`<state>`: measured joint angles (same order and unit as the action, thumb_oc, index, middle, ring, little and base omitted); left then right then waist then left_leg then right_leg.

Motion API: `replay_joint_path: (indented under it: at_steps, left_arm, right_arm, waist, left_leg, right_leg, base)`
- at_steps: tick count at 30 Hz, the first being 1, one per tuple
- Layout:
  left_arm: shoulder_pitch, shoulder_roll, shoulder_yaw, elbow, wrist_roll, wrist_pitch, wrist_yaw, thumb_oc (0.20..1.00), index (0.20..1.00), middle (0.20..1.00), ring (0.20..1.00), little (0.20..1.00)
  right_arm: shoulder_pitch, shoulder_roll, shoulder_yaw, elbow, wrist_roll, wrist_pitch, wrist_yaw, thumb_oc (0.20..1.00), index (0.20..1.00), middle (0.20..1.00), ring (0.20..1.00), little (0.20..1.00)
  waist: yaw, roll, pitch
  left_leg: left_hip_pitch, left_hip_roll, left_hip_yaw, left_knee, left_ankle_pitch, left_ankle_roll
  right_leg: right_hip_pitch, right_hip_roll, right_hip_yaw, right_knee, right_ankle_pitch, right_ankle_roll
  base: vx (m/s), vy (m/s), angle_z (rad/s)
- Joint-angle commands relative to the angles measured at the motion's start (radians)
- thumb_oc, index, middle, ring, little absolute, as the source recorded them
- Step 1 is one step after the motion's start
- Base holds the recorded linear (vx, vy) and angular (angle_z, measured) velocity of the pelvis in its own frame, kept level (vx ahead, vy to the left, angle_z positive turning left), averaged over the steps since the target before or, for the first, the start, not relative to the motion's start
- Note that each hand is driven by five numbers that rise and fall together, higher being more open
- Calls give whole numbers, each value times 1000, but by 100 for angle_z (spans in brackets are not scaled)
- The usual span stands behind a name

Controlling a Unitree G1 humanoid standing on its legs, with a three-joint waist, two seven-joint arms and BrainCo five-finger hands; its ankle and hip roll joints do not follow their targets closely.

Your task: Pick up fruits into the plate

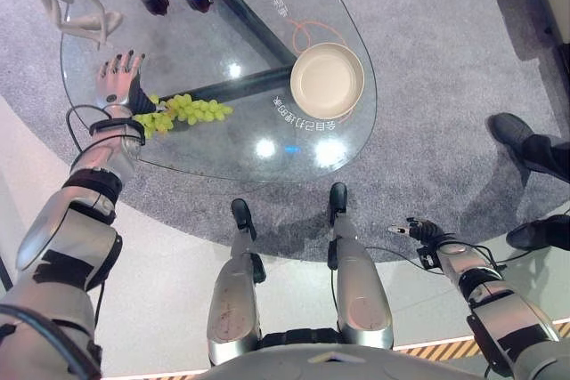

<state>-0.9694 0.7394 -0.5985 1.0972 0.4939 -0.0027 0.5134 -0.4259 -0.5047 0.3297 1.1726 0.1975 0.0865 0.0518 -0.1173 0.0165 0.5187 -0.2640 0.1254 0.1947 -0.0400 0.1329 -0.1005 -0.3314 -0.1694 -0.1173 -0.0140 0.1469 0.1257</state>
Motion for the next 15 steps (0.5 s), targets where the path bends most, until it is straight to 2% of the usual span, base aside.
replay_joint_path:
  at_steps: [1, 9, 15]
  left_arm:
    - [-70, 71, -11, 71, 26, 25, 35, 1000, 1000, 1000, 1000, 1000]
    - [-106, 58, -51, 71, 106, 28, 71, 1000, 1000, 1000, 1000, 1000]
    - [-136, 24, -112, 60, 106, -37, 47, 1000, 1000, 1000, 1000, 1000]
  right_arm:
    - [5, -47, 24, 1, 29, -9, -18, 1000, 1000, 1000, 1000, 1000]
    - [3, -40, 39, -25, 52, -11, -28, 1000, 1000, 1000, 1000, 1000]
    - [-20, -45, 39, -27, 53, -7, -44, 1000, 1000, 1000, 1000, 1000]
  waist:
    - [-12, -30, 1]
    - [-27, -42, 1]
    - [-44, -38, 1]
  left_leg:
    - [-157, -91, -7, 174, -128, 38]
    - [-242, -94, -1, 215, -135, 37]
    - [-310, -93, 4, 252, -140, 35]
  right_leg:
    - [-134, 52, 11, 179, -127, -28]
    - [-223, 58, 18, 202, -118, -29]
    - [-290, 65, 24, 227, -118, -33]
  base:
    - [-12, 2, -3]
    - [-5, -31, -4]
    - [6, -2, -3]
